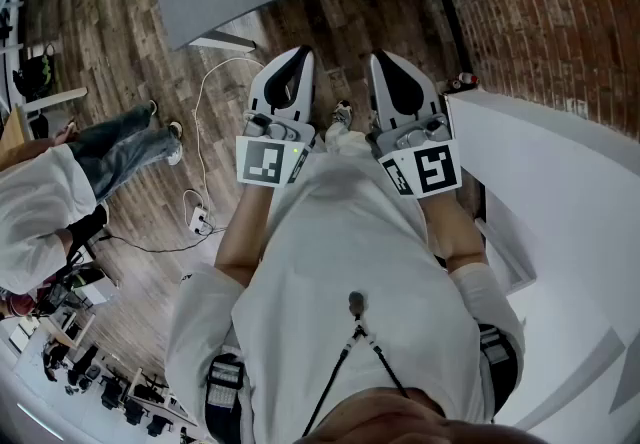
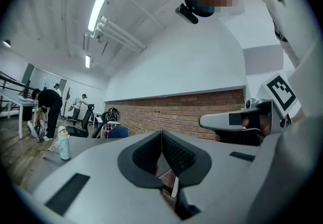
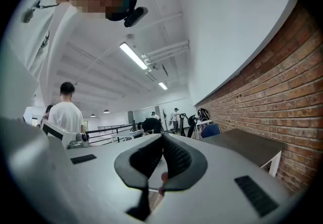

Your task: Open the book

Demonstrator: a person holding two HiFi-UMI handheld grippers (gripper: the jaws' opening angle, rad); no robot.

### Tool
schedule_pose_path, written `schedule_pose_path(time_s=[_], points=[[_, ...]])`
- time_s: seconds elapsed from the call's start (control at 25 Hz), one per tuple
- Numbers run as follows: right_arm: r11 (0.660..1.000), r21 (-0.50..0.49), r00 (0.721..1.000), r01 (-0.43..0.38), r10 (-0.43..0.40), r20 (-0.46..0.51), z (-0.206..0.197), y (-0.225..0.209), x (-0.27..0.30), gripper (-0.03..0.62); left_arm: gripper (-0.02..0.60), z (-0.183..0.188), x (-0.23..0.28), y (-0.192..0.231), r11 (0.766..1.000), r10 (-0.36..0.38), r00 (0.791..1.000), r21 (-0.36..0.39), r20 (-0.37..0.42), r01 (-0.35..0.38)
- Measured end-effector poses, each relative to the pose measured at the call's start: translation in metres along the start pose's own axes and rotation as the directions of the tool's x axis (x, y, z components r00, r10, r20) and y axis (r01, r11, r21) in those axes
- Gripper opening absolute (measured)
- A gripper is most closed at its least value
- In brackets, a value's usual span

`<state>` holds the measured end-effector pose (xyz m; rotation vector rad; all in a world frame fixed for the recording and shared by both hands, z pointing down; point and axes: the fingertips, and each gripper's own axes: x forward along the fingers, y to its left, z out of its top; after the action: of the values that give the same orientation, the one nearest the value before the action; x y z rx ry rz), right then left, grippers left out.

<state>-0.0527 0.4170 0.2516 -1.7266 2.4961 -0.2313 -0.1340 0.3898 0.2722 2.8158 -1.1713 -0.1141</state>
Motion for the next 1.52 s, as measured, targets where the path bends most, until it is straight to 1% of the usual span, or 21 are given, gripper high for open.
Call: schedule_pose_path(time_s=[0.08, 0.2, 0.44, 0.64, 0.76, 0.92, 1.12, 1.32, 1.52], points=[[1.000, 0.015, 1.000, 0.003, -0.003, -0.013, -0.004, 0.003, -0.003, 0.035, 0.023, -0.006, -0.007, 0.000, 1.000, 0.010, 1.000, -0.001, -0.027, -0.010], [1.000, 0.012, 1.000, 0.005, -0.005, -0.026, -0.008, 0.011, 0.002, 0.035, 0.023, -0.009, -0.014, 0.005, 1.000, 0.003, 0.999, -0.009, -0.039, -0.003], [1.000, -0.008, 1.000, 0.001, -0.001, -0.029, -0.009, 0.049, 0.025, 0.035, 0.023, 0.001, -0.032, 0.035, 1.000, -0.024, 0.999, -0.019, -0.031, 0.023], [0.999, -0.025, 1.000, 0.022, -0.023, -0.010, -0.002, 0.069, 0.041, 0.035, 0.023, 0.013, -0.039, 0.059, 0.999, -0.041, 0.999, -0.015, -0.007, 0.041], [0.999, -0.026, 0.999, 0.034, -0.034, -0.005, -0.002, 0.079, 0.044, 0.035, 0.023, 0.017, -0.046, 0.065, 0.998, -0.055, 0.998, -0.018, 0.009, 0.055], [0.999, -0.002, 0.999, 0.043, -0.043, 0.011, -0.002, 0.091, 0.049, 0.035, 0.023, 0.021, -0.057, 0.069, 0.996, -0.087, 0.996, -0.019, 0.027, 0.088], [0.997, -0.029, 0.997, 0.067, -0.066, 0.037, 0.004, 0.107, 0.053, 0.035, 0.023, 0.029, -0.070, 0.082, 0.995, -0.102, 0.995, -0.005, 0.023, 0.102], [0.996, -0.024, 0.995, 0.090, -0.089, 0.051, 0.008, 0.109, 0.048, 0.036, 0.023, 0.032, -0.074, 0.087, 0.993, -0.119, 0.993, 0.001, 0.028, 0.119], [0.995, -0.031, 0.994, 0.097, -0.095, 0.061, 0.009, 0.091, 0.047, 0.037, 0.023, 0.029, -0.055, 0.078, 0.992, -0.126, 0.992, 0.011, 0.016, 0.125]])
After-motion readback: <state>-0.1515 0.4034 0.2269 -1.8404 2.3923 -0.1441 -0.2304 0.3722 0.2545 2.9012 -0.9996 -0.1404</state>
